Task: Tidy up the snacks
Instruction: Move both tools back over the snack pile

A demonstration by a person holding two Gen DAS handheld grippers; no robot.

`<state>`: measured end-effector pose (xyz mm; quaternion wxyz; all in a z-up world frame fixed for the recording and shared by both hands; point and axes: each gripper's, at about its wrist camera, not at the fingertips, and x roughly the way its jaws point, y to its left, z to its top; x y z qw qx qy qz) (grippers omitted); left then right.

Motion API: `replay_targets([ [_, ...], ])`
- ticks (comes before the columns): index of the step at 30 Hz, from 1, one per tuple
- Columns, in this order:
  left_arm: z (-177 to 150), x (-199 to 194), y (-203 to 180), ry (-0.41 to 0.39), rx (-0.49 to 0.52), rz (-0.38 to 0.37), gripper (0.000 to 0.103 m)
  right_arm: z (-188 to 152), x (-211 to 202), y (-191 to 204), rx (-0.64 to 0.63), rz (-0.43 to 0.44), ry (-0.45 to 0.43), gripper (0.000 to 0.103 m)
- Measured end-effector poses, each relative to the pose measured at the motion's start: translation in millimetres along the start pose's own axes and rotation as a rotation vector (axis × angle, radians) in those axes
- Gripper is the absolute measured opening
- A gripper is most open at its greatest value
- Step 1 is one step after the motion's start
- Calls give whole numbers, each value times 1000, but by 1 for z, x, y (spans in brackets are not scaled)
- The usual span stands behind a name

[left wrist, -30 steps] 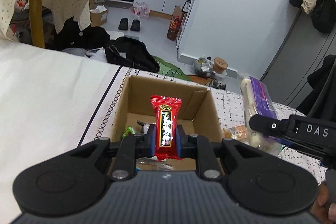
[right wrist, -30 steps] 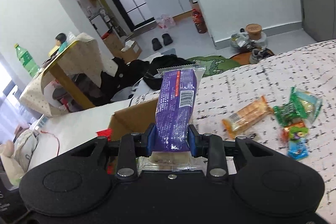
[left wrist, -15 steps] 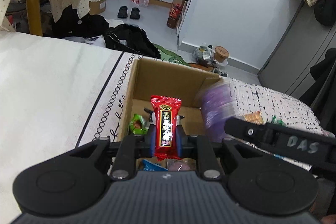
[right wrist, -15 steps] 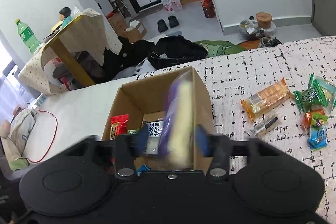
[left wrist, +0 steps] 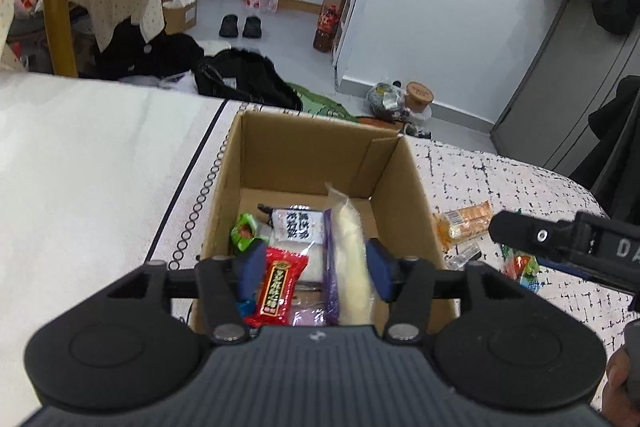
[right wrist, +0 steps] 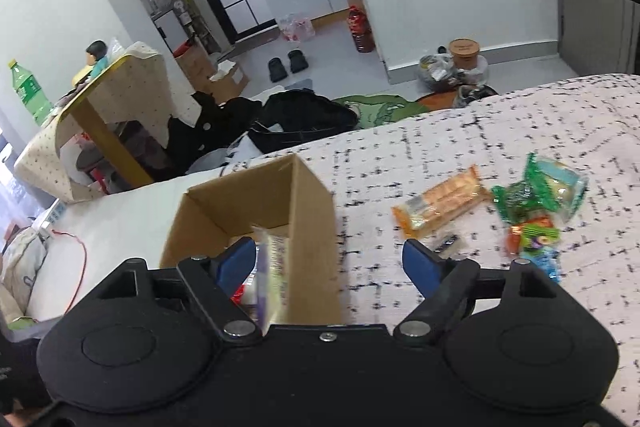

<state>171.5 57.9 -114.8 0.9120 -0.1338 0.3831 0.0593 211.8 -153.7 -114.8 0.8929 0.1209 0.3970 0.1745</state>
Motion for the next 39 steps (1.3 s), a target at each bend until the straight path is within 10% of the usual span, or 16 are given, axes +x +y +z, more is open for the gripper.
replay_targets([
  [11, -2, -7, -28, 24, 14, -44, 79, 0, -18, -35, 8, -55, 0, 92],
  [39, -11, 13, -110, 43, 199, -158, 85, -4, -46, -122, 56, -162, -30, 92],
])
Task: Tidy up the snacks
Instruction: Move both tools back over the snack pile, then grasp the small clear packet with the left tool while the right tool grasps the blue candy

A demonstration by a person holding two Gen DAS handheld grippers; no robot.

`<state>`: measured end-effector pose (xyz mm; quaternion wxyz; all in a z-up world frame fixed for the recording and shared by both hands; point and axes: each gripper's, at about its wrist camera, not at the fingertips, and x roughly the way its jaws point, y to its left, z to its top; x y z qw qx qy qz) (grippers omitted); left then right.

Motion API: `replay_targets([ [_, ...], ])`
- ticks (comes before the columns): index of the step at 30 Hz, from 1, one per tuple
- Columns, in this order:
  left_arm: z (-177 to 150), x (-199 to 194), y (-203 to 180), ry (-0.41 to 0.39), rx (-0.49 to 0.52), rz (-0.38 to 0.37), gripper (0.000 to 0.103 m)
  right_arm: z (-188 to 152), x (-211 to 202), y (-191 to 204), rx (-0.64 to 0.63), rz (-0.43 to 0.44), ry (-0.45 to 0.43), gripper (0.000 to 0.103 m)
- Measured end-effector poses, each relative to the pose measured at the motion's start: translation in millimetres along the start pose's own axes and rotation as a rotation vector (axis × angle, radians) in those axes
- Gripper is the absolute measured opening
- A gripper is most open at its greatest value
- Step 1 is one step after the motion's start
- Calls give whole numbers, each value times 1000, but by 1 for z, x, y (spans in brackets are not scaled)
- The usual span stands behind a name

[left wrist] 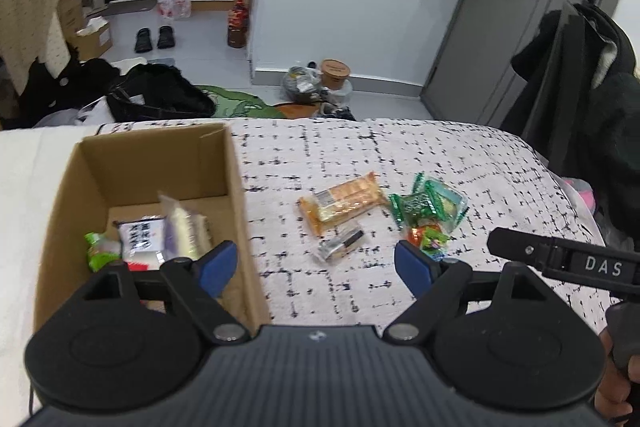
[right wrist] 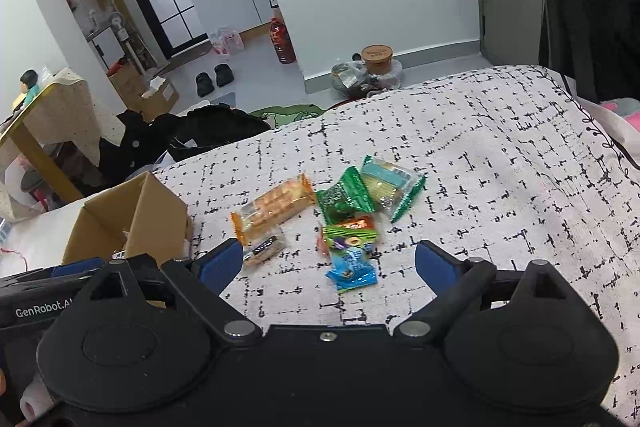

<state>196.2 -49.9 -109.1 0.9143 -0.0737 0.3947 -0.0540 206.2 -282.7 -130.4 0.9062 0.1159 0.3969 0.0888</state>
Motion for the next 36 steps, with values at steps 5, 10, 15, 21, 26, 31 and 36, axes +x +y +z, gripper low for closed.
replay_targets([
  [5, 2, 13, -11, 10, 39, -11, 82, -2, 6, -10, 16, 15, 12, 87],
  [10, 5, 28, -19, 20, 58, -17, 80, -2, 12, -16, 29, 37, 27, 83],
  [15, 9, 45, -28, 36, 97, -33, 75, 0, 22, -24, 68, 58, 54, 74],
  [21, 13, 71, -33, 78, 91, -41, 67, 1, 38, -32, 109, 67, 78, 67],
  [26, 12, 92, -35, 109, 73, -22, 60, -1, 54, -32, 110, 60, 101, 60],
  [31, 11, 111, -37, 124, 75, 6, 55, -3, 69, -32, 144, 45, 124, 53],
  [36, 9, 127, -39, 146, 85, 32, 52, -7, 87, -29, 149, 29, 148, 51],
])
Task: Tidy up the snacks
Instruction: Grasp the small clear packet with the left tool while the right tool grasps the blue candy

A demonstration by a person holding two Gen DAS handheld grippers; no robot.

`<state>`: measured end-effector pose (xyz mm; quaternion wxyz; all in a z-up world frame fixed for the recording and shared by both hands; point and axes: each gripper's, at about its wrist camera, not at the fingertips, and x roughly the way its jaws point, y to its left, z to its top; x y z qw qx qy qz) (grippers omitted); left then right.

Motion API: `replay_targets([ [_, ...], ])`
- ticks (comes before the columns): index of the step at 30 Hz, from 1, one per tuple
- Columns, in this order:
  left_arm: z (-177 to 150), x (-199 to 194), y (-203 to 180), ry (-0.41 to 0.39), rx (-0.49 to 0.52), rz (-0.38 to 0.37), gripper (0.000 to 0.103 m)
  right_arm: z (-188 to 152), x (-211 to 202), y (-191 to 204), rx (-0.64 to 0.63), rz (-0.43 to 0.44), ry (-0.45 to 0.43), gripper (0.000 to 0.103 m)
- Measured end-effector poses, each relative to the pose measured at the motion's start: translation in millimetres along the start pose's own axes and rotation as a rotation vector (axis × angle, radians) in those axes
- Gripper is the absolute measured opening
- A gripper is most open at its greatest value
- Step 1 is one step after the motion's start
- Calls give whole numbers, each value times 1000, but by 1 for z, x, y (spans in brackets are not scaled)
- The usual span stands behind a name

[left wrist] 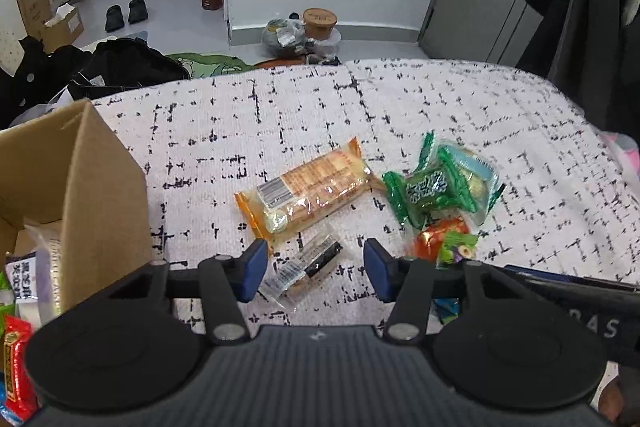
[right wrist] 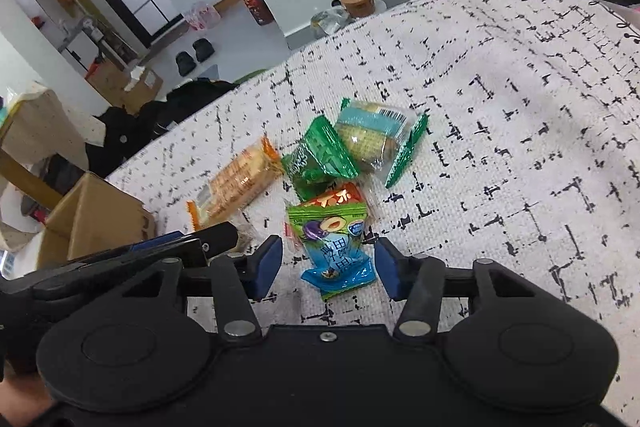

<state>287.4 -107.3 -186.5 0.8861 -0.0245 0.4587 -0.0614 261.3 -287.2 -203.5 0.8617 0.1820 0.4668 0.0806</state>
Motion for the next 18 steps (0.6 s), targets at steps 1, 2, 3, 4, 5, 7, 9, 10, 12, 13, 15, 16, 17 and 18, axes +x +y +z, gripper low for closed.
replay_targets([
  [1, 0, 3, 0, 4, 2, 5, 52, 0, 4, 0, -4, -6, 3, 50],
  [2, -1, 6, 0, 10, 4, 6, 52, 0, 7, 0, -7, -15, 6, 50],
  [3, -1, 9, 0, 16, 4, 9, 52, 0, 10, 0, -5, -25, 8, 49],
  [4, -2, 13, 0, 23, 4, 16, 52, 0, 12, -1, -2, -30, 8, 49],
  [5, -2, 17, 0, 28, 4, 25, 52, 0, 15, -2, -3, -37, 10, 49],
  [7, -3, 22, 0, 32, 8, 38, 52, 0, 19, -2, -12, -46, 15, 48],
  [9, -3, 27, 0, 37, 3, 42, 52, -1, 20, 1, -40, -56, 13, 48],
  [10, -4, 30, 0, 38, 10, 45, 52, -2, 21, 2, -52, -62, 16, 48],
  [12, -5, 31, -1, 28, 24, 46, 52, -2, 22, 4, -66, -71, 19, 44],
  [13, -5, 30, 1, 30, 7, 43, 47, -2, 21, 4, -68, -78, 19, 38],
  [15, -6, 28, 1, 37, -7, 35, 32, -1, 19, 1, -61, -83, 19, 32],
  [16, -6, 27, 1, 41, -7, 31, 21, -1, 18, -2, -50, -82, 21, 30],
  [17, -7, 25, 1, 44, -8, 32, 18, 0, 17, -4, -36, -79, 21, 29],
  [18, -8, 24, 1, 45, -15, 33, 18, 0, 15, -6, -24, -74, 22, 29],
])
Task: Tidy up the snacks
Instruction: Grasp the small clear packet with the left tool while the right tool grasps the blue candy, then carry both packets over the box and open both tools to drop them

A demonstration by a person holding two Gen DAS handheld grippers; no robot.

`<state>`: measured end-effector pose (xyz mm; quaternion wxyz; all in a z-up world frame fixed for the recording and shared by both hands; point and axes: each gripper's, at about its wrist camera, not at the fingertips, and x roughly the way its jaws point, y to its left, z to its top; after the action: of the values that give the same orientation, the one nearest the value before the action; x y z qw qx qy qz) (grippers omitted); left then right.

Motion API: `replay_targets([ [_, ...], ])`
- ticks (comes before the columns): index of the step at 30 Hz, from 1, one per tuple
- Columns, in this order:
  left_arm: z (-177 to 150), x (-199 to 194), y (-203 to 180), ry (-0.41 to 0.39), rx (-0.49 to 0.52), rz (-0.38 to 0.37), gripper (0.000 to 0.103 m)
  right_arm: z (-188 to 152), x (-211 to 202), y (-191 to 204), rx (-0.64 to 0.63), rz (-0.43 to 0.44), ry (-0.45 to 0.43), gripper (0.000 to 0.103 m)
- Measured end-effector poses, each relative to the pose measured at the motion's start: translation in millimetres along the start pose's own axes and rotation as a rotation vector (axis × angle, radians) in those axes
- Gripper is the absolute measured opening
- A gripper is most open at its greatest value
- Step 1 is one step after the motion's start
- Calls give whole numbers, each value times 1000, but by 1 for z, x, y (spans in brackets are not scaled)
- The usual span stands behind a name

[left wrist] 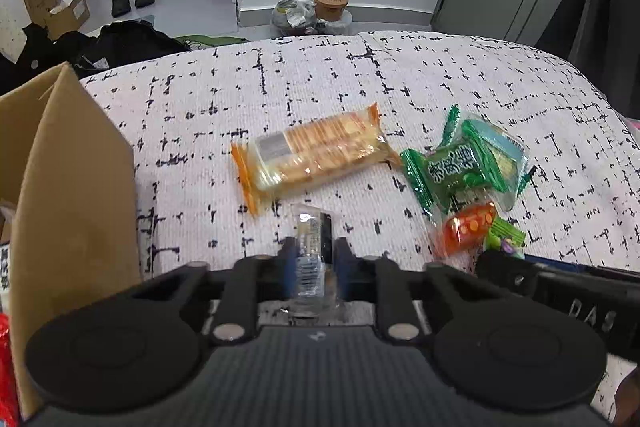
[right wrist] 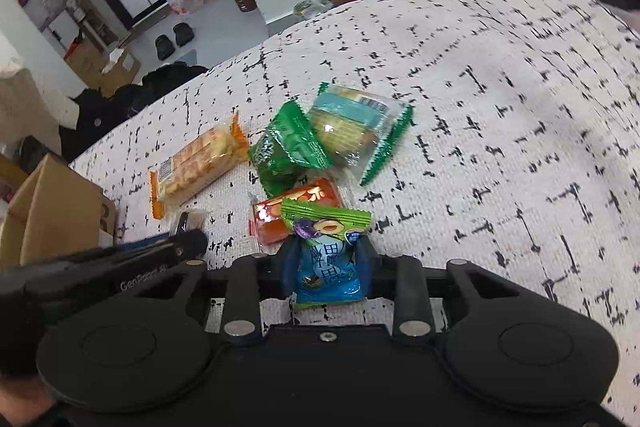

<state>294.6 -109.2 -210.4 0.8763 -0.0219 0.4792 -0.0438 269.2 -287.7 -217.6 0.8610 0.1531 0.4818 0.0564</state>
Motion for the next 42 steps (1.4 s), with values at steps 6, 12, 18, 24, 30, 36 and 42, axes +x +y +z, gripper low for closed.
replay_targets([
  [6, -5, -19, -2, -28, -19, -23, 17, -1, -14, 1, 23, 16, -21, 28],
  [12, -2, -40, -2, -66, -14, -16, 17, 5, -34, 10, 14, 19, -80, 28],
  [18, 1, -66, 5, -124, -25, -8, 17, 11, -51, 27, -17, 38, -126, 28],
  [24, 4, -90, 21, -184, -53, 14, 17, 14, -63, 46, -45, 63, -162, 28],
  [30, 6, -112, 40, -229, -79, 32, 17, 18, -73, 67, -81, 81, -200, 28],
  [36, 3, -124, 59, -253, -111, 55, 17, 18, -76, 88, -115, 104, -220, 28],
  [42, 1, -132, 76, -267, -131, 76, 17, 13, -76, 110, -150, 120, -228, 28],
])
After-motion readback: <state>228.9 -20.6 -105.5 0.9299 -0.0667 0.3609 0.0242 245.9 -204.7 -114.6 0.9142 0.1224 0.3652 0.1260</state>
